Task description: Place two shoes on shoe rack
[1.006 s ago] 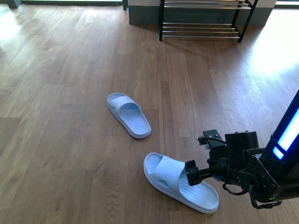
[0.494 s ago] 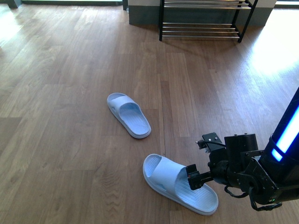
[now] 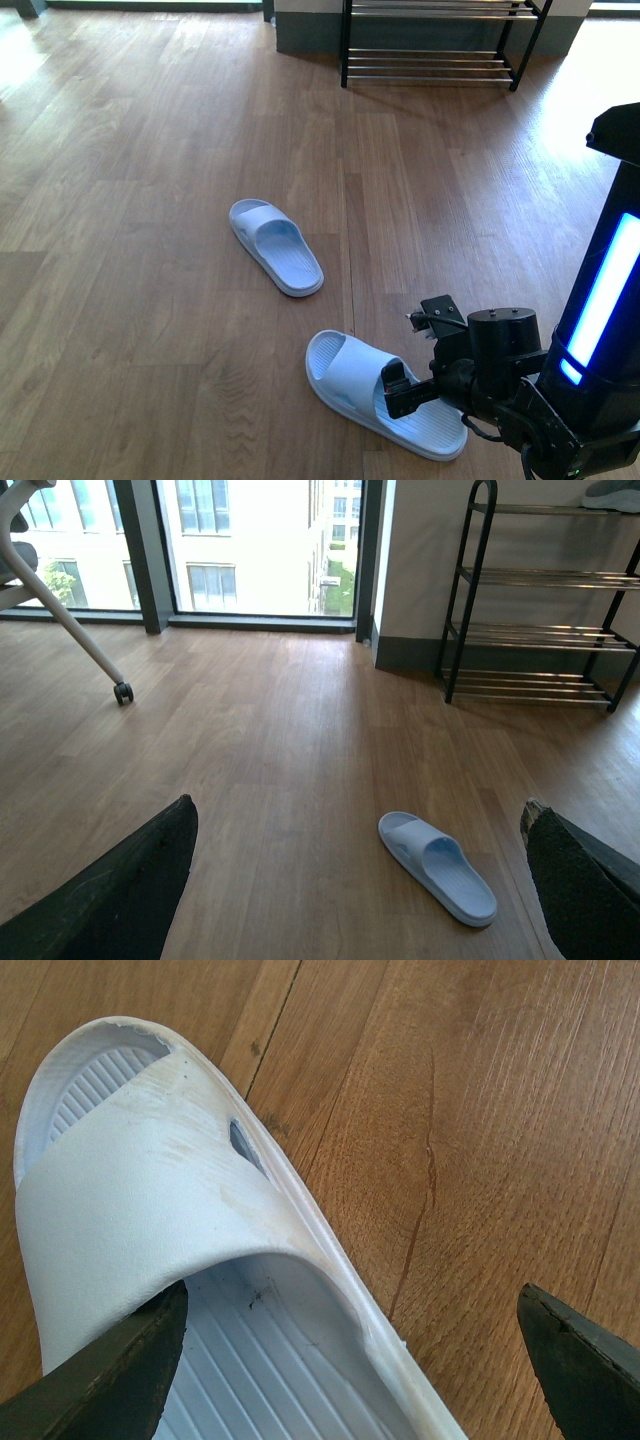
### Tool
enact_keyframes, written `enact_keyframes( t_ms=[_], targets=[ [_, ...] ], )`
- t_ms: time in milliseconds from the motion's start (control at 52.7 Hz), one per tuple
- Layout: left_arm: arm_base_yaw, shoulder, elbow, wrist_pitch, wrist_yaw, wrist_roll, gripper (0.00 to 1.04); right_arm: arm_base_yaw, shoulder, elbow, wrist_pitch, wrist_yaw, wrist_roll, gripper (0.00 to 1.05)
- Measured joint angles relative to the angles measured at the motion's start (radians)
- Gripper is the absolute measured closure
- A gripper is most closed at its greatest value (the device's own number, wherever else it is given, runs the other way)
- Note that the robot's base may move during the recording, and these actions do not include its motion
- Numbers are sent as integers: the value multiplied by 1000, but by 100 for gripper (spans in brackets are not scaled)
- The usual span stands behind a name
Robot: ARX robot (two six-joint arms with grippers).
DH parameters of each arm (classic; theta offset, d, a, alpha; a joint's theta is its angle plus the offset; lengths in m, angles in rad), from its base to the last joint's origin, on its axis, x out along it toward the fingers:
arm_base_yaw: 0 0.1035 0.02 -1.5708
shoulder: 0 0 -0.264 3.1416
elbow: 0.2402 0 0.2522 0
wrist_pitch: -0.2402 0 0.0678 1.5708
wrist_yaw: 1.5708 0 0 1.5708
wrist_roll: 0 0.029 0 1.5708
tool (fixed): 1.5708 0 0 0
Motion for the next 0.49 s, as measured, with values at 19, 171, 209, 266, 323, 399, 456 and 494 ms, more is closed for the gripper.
enact_keyframes(
  t_ms=[19,171,209,266,323,399,456,494],
  targets=[
    [0,0,0,0,0,0,9,1,1,-3,5,0,4,9],
    [0,0,0,0,0,0,9,-6,11,2,17,-6,10,9],
    [0,0,0,0,0,0,9,-7,12,3,17,-6,9,9],
    [0,0,0,0,0,0,9,-7,12,-1,17,-11,9,9],
    [0,0,0,0,0,0,9,-7,12,-6,19,-13,9,9],
    [0,0,0,0,0,0,9,-9,12,-20,28,-23,9,9],
    [0,0,0,0,0,0,9,-15,12,-34,35,-26,6,9],
    [0,0,0,0,0,0,9,-23,12,-46,42,-30,5,9]
  ],
)
